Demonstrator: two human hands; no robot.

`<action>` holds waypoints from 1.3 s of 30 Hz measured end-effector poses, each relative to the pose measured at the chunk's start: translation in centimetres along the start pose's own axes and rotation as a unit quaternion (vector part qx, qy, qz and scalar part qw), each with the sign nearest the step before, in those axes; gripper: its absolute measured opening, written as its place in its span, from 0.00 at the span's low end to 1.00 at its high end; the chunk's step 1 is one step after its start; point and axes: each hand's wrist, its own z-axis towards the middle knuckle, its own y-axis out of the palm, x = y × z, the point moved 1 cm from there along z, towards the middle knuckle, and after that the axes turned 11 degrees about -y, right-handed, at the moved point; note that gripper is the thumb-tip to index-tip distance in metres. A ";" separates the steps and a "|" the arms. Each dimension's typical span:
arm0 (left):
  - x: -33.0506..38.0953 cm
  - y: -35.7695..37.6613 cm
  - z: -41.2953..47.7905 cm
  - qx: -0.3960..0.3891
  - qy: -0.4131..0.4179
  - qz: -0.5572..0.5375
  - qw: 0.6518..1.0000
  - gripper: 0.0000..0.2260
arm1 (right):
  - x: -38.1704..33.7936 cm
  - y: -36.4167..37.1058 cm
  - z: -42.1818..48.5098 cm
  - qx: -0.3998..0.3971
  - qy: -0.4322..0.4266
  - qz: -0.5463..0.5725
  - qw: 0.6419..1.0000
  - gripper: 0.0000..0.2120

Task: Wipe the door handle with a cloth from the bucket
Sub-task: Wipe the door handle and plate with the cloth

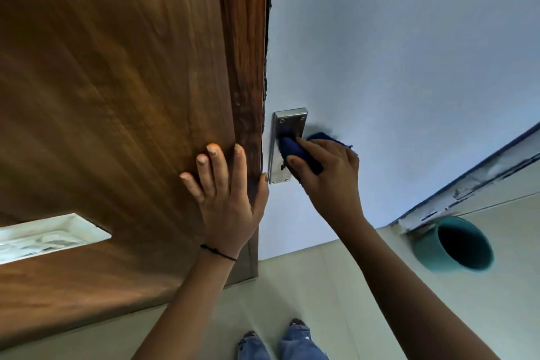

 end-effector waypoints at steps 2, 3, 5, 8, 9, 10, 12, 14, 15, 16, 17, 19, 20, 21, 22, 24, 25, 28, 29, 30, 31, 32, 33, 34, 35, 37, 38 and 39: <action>0.0 0.0 0.0 -0.003 0.000 -0.005 1.000 0.41 | 0.4 -0.2 0.2 0.056 0.068 0.077 0.993 0.13; 0.1 0.0 0.0 -0.005 -0.002 -0.007 1.000 0.41 | 0.3 -0.2 0.1 0.083 0.101 0.107 0.986 0.13; 0.3 -0.1 0.1 -0.008 -0.005 -0.007 1.000 0.41 | -0.4 -0.1 -0.1 0.106 0.118 0.103 0.982 0.12; 0.5 -0.2 0.1 -0.009 -0.003 0.000 1.000 0.40 | -2.5 1.4 -1.0 0.082 0.017 0.015 0.996 0.10; 0.5 -0.2 0.0 -0.008 -0.001 0.001 1.000 0.40 | -3.1 1.9 -1.3 0.070 -0.012 -0.025 0.997 0.10; 0.4 -0.2 0.0 -0.008 0.001 0.002 1.000 0.39 | -3.3 2.3 -1.5 0.061 -0.032 -0.060 0.996 0.11; 0.4 -0.3 0.0 -0.007 0.004 0.000 1.000 0.39 | -3.0 2.3 -1.3 0.051 -0.051 -0.097 0.993 0.12; 0.3 -0.3 0.1 -0.009 0.005 0.000 1.000 0.40 | -2.1 1.7 -0.9 0.054 -0.042 -0.096 0.993 0.11; 0.3 -0.3 0.1 -0.012 0.003 -0.001 1.000 0.41 | -1.4 1.2 -0.6 0.059 -0.022 -0.084 0.994 0.11; 0.3 -0.3 0.1 -0.015 0.001 -0.002 1.000 0.41 | -0.7 0.7 -0.1 0.061 0.003 -0.071 0.996 0.11; 0.3 -0.3 0.1 -0.017 -0.001 -0.003 1.000 0.41 | 0.0 0.3 0.2 0.058 0.027 -0.058 0.996 0.10; 0.4 -0.3 0.1 -0.017 -0.001 -0.003 1.000 0.42 | 0.8 0.0 0.5 0.050 0.053 -0.037 0.997 0.11; 0.4 -0.3 0.1 -0.017 -0.003 -0.002 1.000 0.42 | 0.7 0.1 0.5 0.053 0.055 -0.028 0.997 0.11; 0.4 -0.3 0.1 -0.016 -0.003 0.000 1.000 0.42 | 0.2 0.3 0.4 0.057 0.051 -0.020 0.997 0.11; 0.3 -0.3 0.1 -0.016 -0.002 0.002 1.000 0.42 | -0.6 0.6 0.2 0.060 0.039 -0.018 0.997 0.10; 0.3 -0.3 0.1 -0.014 0.005 0.007 1.000 0.41 | -2.3 1.7 -0.3 0.052 0.004 -0.039 0.998 0.10; 0.2 -0.3 0.1 -0.014 0.007 0.007 1.000 0.40 | -2.9 2.3 -0.6 0.047 -0.012 -0.055 0.997 0.10; 0.2 -0.3 0.1 -0.015 0.007 0.002 1.000 0.40 | -2.4 2.3 -1.3 0.043 -0.064 -0.096 0.992 0.12; 0.3 -0.3 0.1 -0.016 0.006 0.001 1.000 0.39 | -1.8 2.0 -1.5 0.036 -0.089 -0.110 0.989 0.13; 0.3 -0.3 0.2 -0.018 0.004 -0.002 1.000 0.39 | -1.0 1.6 -1.8 0.024 -0.114 -0.124 0.985 0.14; 0.3 -0.3 0.2 -0.019 0.002 -0.006 1.000 0.39 | -0.2 1.2 -2.0 0.014 -0.130 -0.138 0.982 0.16; 0.3 -0.3 0.2 -0.020 0.001 -0.009 1.000 0.40 | 0.6 0.8 -2.1 0.006 -0.134 -0.147 0.980 0.17; 0.3 -0.3 0.2 -0.021 -0.001 -0.011 1.000 0.40 | 1.4 0.3 -2.2 0.002 -0.127 -0.151 0.980 0.18; 0.4 -0.3 0.2 -0.023 -0.002 -0.012 1.000 0.40 | 2.3 -0.1 -2.3 0.002 -0.111 -0.150 0.982 0.18; 0.3 -0.3 0.2 -0.025 -0.003 -0.011 1.000 0.41 | 3.2 -0.5 -2.3 0.003 -0.094 -0.149 0.984 0.18; 0.3 -0.3 0.2 -0.026 -0.001 -0.005 1.000 0.41 | 4.5 -1.2 -2.2 -0.001 -0.068 -0.143 0.987 0.19; 0.2 -0.3 0.2 -0.026 0.000 0.000 1.000 0.41 | 4.7 -1.4 -2.2 -0.001 -0.061 -0.137 0.989 0.18; 0.2 -0.3 0.2 -0.026 0.000 0.003 1.000 0.41 | 4.6 -1.3 -2.1 0.001 -0.059 -0.127 0.990 0.18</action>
